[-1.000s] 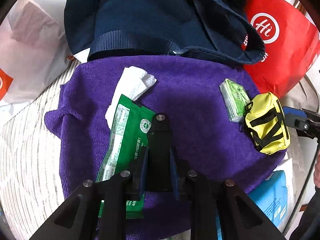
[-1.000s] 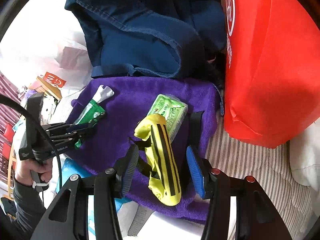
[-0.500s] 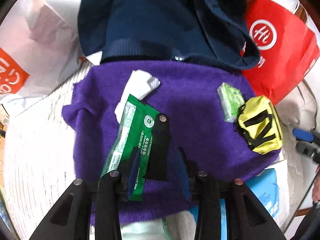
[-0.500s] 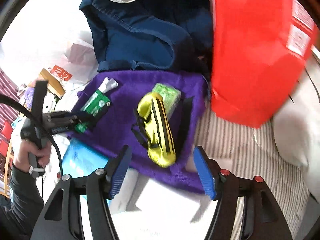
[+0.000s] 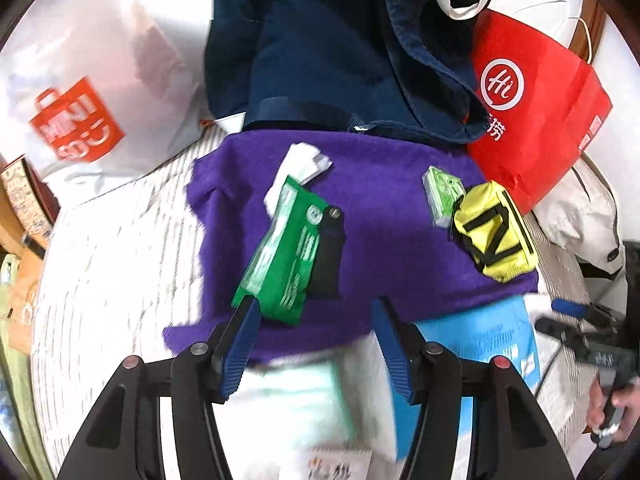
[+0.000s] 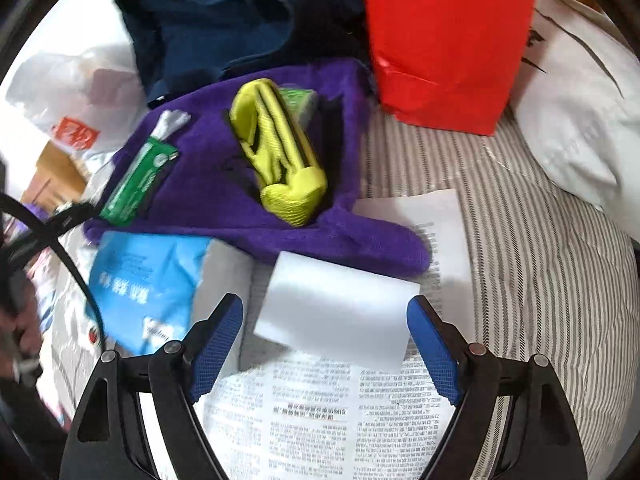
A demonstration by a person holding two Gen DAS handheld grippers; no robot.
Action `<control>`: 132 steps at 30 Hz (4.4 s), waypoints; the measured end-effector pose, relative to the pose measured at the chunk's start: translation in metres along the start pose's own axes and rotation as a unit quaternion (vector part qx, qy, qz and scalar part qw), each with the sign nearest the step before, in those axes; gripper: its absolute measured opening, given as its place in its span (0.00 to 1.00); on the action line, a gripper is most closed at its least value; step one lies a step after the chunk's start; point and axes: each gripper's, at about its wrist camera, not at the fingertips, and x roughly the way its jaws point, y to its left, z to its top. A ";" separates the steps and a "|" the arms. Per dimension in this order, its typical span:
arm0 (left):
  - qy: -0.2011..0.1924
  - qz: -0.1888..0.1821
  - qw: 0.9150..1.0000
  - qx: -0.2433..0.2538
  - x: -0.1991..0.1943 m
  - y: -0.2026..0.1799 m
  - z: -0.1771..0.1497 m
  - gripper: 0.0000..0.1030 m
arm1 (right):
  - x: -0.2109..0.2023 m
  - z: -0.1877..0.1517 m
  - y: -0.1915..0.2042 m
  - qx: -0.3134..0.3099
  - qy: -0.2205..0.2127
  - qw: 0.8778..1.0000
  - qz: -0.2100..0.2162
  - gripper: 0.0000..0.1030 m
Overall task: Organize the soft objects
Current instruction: 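Grasp the white sponge block with the right tool while the left tool grasps the tomato-print sachet, then carry the sponge with the right tool and the sachet with the left tool toward the towel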
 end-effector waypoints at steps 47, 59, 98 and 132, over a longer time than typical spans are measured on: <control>0.012 0.050 0.995 0.080 -0.019 -0.027 -0.128 0.66 | -0.049 -0.046 -0.010 -0.023 -0.066 0.998 0.009 0.80; 0.035 0.055 0.993 0.096 -0.003 -0.031 -0.134 0.72 | -0.043 -0.052 -0.014 -0.019 -0.057 0.998 0.014 0.80; -0.026 -0.008 0.999 0.026 -0.057 -0.005 -0.089 0.41 | -0.078 -0.040 0.012 -0.047 -0.059 0.997 0.029 0.80; -0.060 -0.004 0.998 0.027 -0.051 0.008 -0.021 0.41 | -0.047 0.042 0.071 -0.095 -0.047 0.993 0.057 0.80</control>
